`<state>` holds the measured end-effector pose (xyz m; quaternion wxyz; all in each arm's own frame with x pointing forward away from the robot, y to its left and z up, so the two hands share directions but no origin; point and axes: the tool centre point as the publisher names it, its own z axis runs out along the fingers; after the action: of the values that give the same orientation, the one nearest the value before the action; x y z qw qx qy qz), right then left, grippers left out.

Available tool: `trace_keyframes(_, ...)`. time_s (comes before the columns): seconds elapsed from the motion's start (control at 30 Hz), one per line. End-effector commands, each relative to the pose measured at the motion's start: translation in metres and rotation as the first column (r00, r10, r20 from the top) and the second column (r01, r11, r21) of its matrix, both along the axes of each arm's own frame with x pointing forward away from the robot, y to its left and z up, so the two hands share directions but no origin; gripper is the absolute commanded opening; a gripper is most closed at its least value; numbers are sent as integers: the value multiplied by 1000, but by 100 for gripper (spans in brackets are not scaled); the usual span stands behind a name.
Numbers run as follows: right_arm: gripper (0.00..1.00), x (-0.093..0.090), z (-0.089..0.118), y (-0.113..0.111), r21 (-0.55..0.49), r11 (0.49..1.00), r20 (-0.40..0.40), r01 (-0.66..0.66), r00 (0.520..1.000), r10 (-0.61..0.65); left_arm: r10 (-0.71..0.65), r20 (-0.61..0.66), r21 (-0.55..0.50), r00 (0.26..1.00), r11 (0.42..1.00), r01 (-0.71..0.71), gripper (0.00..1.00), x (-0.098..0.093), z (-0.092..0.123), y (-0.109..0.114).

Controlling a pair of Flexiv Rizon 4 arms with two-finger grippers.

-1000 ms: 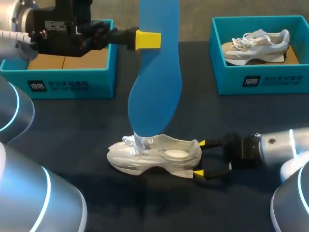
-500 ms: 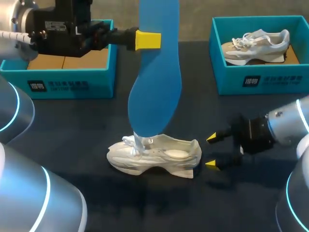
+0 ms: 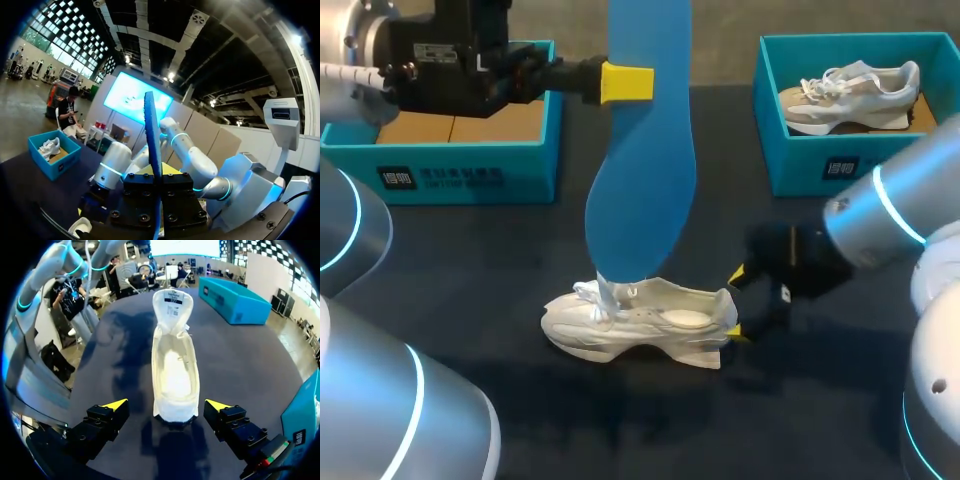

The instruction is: Take the shoe out of the shoebox, open the shoe tongue, remove and reinsert the insole, then place the shoe into the shoebox

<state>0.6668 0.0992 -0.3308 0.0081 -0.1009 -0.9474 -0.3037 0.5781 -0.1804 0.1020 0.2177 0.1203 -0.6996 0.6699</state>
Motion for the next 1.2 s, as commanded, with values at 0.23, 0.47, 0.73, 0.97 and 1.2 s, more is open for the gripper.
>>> trace_keyframes(0.23,100,11,3,31,-433,899,-93,-70,995,32,0,-1,3,1000,1000,0,0,1,1,-1)
trace_keyframes(0.47,100,16,8,36,-492,866,-130,-89,991,28,0,-1,3,1000,1000,0,0,1,1,-1)
trace_keyframes(0.73,100,19,12,36,-550,830,-161,-91,987,2,0,-1,3,1000,1000,0,0,1,1,-1)
trace_keyframes(0.97,100,21,13,39,-568,818,-176,-94,984,-9,0,-1,3,1000,1000,0,0,1,1,-1)
trace_keyframes(1.2,100,21,6,45,-571,815,-179,-101,984,-3,0,-1,3,1000,1000,0,0,1,1,-1)
